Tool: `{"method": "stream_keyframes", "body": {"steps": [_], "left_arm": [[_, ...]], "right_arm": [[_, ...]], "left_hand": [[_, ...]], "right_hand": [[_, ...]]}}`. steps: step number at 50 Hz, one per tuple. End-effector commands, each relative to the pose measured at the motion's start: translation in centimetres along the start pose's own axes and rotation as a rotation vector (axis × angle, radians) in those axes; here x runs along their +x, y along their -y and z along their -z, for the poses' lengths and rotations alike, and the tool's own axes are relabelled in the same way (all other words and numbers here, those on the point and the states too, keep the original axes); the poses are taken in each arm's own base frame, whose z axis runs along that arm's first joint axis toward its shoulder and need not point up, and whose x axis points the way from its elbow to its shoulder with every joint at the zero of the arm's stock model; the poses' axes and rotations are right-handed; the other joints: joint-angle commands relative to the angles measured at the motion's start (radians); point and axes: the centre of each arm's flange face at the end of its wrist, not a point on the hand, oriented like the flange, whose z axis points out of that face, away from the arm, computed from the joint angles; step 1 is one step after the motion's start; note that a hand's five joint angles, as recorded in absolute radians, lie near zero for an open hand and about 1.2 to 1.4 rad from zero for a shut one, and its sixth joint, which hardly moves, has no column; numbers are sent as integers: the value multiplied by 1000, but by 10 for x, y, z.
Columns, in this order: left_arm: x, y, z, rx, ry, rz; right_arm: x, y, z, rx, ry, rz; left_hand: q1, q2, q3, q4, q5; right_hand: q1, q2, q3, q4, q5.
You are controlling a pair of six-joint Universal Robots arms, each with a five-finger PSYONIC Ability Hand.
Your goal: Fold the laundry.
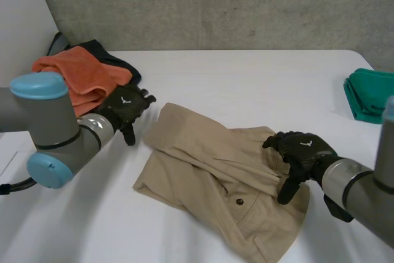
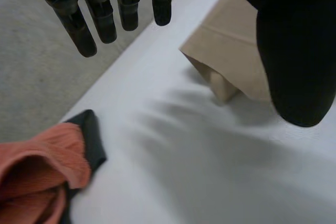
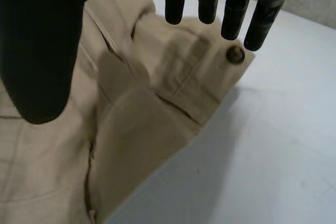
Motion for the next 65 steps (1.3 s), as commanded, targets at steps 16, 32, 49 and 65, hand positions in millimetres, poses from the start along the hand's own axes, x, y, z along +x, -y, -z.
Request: {"method": "stream_keyframes", "body": {"steps": [16, 32, 49, 65], "left_arm": [[49, 2, -16, 75, -120, -24], [-43, 115, -58, 566, 498, -75], [-119, 250, 9, 1045, 834, 2], [-12, 115, -13, 580, 498, 1]], "right_arm": [[1, -8, -37, 73, -102, 95], [29, 114, -77, 503, -350, 434], [51, 264, -46, 1193, -639, 461], [36, 147, -102, 711, -435, 504]], "left_hand": [[1180, 1174, 1167, 1175, 1161], [1195, 1189, 1183, 1190, 1176], [1195, 1189, 1183, 1190, 1176], [1195, 1189, 1183, 1190, 1176]], "right_hand": [[1192, 1174, 1180, 1161, 1153], [1192, 1174, 1180, 1161, 1153], [1192, 1174, 1180, 1161, 1153], [1192, 1174, 1180, 1161, 1153]]}}
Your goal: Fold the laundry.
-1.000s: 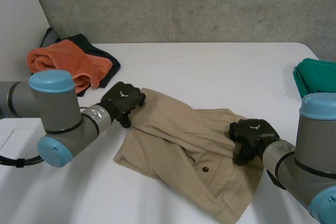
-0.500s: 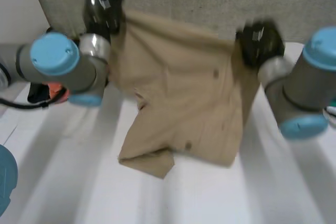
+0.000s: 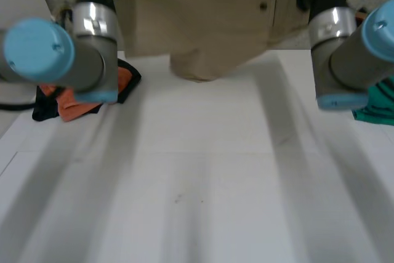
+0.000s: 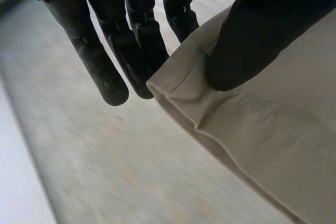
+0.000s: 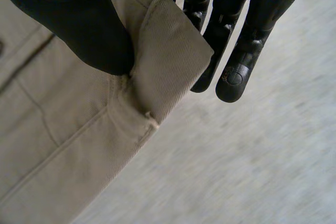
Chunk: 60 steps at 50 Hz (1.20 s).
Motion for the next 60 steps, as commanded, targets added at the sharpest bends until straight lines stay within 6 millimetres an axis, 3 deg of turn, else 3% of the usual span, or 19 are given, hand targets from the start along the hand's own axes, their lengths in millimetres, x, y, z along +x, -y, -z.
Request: {"method": "stream_keyframes", "body": {"steps": [1, 5, 11, 16, 21, 28, 31, 34, 35, 38, 39, 42, 47, 54, 58, 60], "left_arm": [[33, -34, 92, -283, -202, -15], [30, -30, 131, -412, -293, -55], [16, 8, 183, -525, -445, -161], [6, 45, 233, -611, -615, -240], [-8, 61, 278, -803, -806, -291], [-19, 88, 325, -1021, -1072, -305], [-14, 92, 323, -989, -1079, -299], [-10, 90, 314, -947, -1042, -286], [-7, 89, 305, -908, -1004, -276], [-1, 87, 287, -826, -934, -262], [2, 84, 272, -771, -873, -254], [4, 74, 248, -703, -775, -248], [11, 40, 208, -618, -646, -245], [44, -2, 182, -556, -708, -185], [50, -54, 162, -619, -658, -121], [53, -67, 156, -641, -645, -93]], "right_arm": [[-38, -46, 55, -233, 221, 21], [-54, -64, 98, -390, 418, 96], [-48, -63, 143, -601, 604, 149], [-29, -38, 182, -751, 730, 134], [-9, -9, 225, -828, 845, 161], [2, 3, 266, -865, 1007, 301], [5, -1, 272, -888, 1036, 327], [7, -4, 269, -891, 1016, 320], [8, -6, 267, -894, 1007, 319], [11, -13, 262, -899, 974, 319], [12, -15, 261, -898, 966, 319], [11, -18, 259, -886, 944, 324], [10, -19, 258, -870, 931, 327], [6, -22, 259, -863, 923, 319], [2, -26, 261, -876, 924, 301], [0, -29, 262, -892, 927, 287]], "left_hand": [[241, 197, 204, 195, 241], [241, 197, 204, 195, 241], [241, 197, 204, 195, 241], [241, 197, 204, 195, 241], [241, 197, 204, 195, 241], [241, 197, 204, 195, 241], [241, 197, 204, 195, 241], [-252, -297, -290, -299, -253], [-618, -662, -655, -664, -618], [-835, -879, -873, -882, -836], [-862, -906, -899, -909, -863], [-868, -912, -906, -915, -869], [-818, -862, -856, -865, -819], [-745, -789, -782, -792, -746], [-604, -648, -642, -651, -605], [-551, -595, -589, -598, -552]], "right_hand": [[420, 226, 217, 209, 240], [420, 226, 217, 209, 240], [420, 226, 217, 209, 240], [420, 226, 217, 209, 240], [420, 226, 217, 209, 240], [420, 226, 217, 209, 240], [420, 226, 217, 209, 240], [420, 226, 217, 209, 240], [420, 226, 217, 209, 240], [420, 226, 217, 209, 240], [420, 226, 217, 209, 240], [420, 226, 217, 209, 240], [420, 226, 217, 209, 240], [420, 226, 217, 209, 240], [420, 226, 217, 209, 240], [420, 226, 217, 209, 240]]}}
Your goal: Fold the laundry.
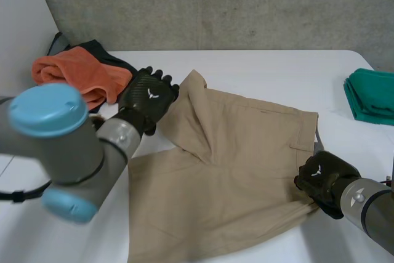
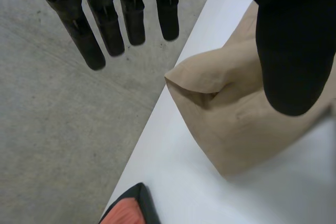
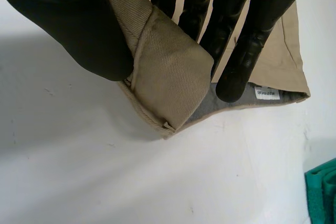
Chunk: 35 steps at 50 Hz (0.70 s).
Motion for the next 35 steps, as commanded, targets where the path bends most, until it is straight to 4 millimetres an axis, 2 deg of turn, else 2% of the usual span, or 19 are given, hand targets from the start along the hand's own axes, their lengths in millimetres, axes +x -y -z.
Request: {"method": "stream_keyframes", "body": {"steps": [1, 2, 6, 10, 18, 22, 35], "left_arm": [[-8, -43, -64, -43, 3, 134], [-10, -47, -75, -47, 9, 171], [-11, -58, -96, -62, -22, 280], [-9, -68, -108, -81, -109, 408], [-1, -72, -127, -65, -192, 613], [4, -79, -134, -72, -202, 624], [27, -92, -136, -135, -249, 640]], "right_arm": [[-6, -3, -8, -10, 24, -33], [-7, -3, -9, -12, 28, -37], [-9, -5, -11, -20, 40, -44], [-9, -5, -12, -19, 32, -48], [-10, -6, -16, -21, 30, -92], [-11, -6, -17, -24, 32, -104], [-9, -7, -17, -27, 28, -112]], "left_hand": [[235, 239, 241, 239, 235], [241, 245, 247, 245, 240], [243, 248, 250, 248, 243], [267, 272, 273, 271, 267], [317, 322, 323, 321, 317], [317, 322, 323, 321, 317], [293, 298, 300, 298, 293]], "right_hand": [[415, 226, 207, 208, 238], [415, 226, 207, 208, 238], [415, 226, 207, 208, 238], [415, 226, 207, 208, 238], [415, 226, 207, 208, 238], [415, 226, 207, 208, 238], [415, 226, 207, 208, 238]]}}
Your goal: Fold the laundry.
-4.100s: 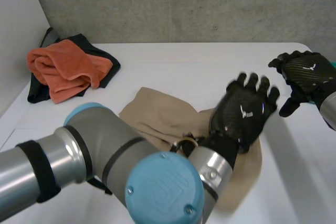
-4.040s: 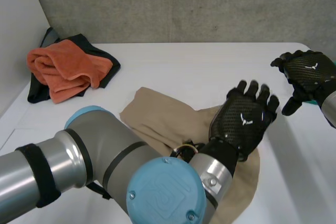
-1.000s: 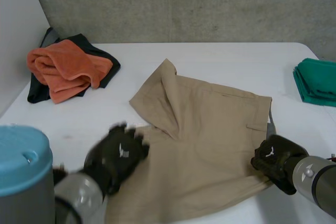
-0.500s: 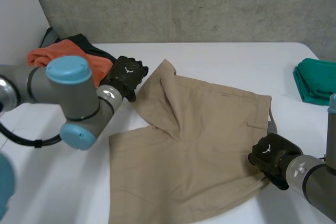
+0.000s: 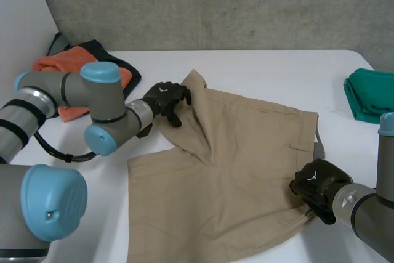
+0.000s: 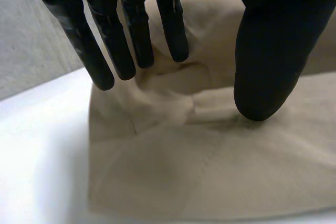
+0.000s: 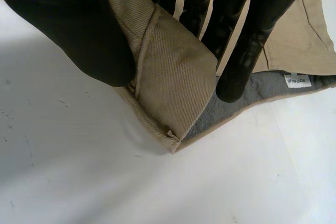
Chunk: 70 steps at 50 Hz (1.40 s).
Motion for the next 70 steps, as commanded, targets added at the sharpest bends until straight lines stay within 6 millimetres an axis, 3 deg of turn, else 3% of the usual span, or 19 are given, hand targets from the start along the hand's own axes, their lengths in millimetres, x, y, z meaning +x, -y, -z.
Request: {"method": "stream_keyframes", "body": {"steps": [1, 8, 14, 16, 23, 28, 33, 38, 45, 52, 58, 59, 60, 64, 70], "left_arm": [[6, -11, -3, -24, -10, 0], [15, -11, -3, -28, -16, -4], [16, -11, -2, -38, 40, -15], [15, -11, -2, -40, 52, -25], [19, -11, 2, -71, 90, -165], [15, 7, 13, -63, 178, -276], [10, 30, 31, -7, 270, -340], [12, 37, 56, -22, 301, -368], [18, 22, 80, -114, 314, -404], [18, -3, 91, -218, 362, -415], [21, -10, 95, -243, 364, -401], [22, -11, 95, -242, 361, -400], [23, -10, 97, -237, 361, -399], [28, 8, 106, -188, 373, -402], [32, 43, 135, -77, 406, -316]], "right_arm": [[1, 0, 0, 0, -1, 0], [1, 0, 0, 0, -1, 0], [0, 0, 0, 0, 1, 0], [0, -1, 0, -2, 1, -9], [1, -2, -1, -4, -3, -49], [1, -3, -2, -4, -8, -52], [0, -3, -2, 5, -10, -51], [-1, -1, -2, 14, -6, -46], [-1, 0, -3, 26, -14, -43], [-1, 0, -3, 27, -15, -55], [-2, -1, -2, 24, -13, -76], [-2, -1, -2, 23, -14, -79], [-2, -1, -2, 23, -14, -79], [-1, -2, -2, 20, -17, -84], [6, 0, -6, 55, -62, -141]], "left_hand": [[77, 75, 80, 75, 73], [115, 113, 118, 113, 111], [704, 702, 706, 702, 700], [804, 802, 807, 803, 800], [804, 803, 807, 803, 801], [804, 803, 807, 803, 801], [804, 803, 807, 803, 801], [804, 803, 807, 803, 801], [804, 803, 807, 803, 801], [804, 803, 807, 803, 801], [804, 803, 807, 803, 801], [755, 754, 758, 754, 752], [450, 448, 453, 448, 446], [-116, -118, -113, -118, -120], [-249, -251, -246, -251, -253]], "right_hand": [[406, 226, 207, 208, 238], [406, 226, 207, 208, 238], [406, 226, 207, 208, 238], [406, 226, 207, 208, 238], [406, 226, 207, 208, 238], [406, 226, 207, 208, 238], [406, 226, 207, 208, 238], [406, 226, 207, 208, 238], [406, 226, 207, 208, 238], [406, 226, 207, 208, 238], [406, 226, 207, 208, 238], [406, 226, 207, 208, 238], [406, 226, 207, 208, 238], [406, 226, 207, 208, 238], [406, 226, 207, 208, 238]]}}
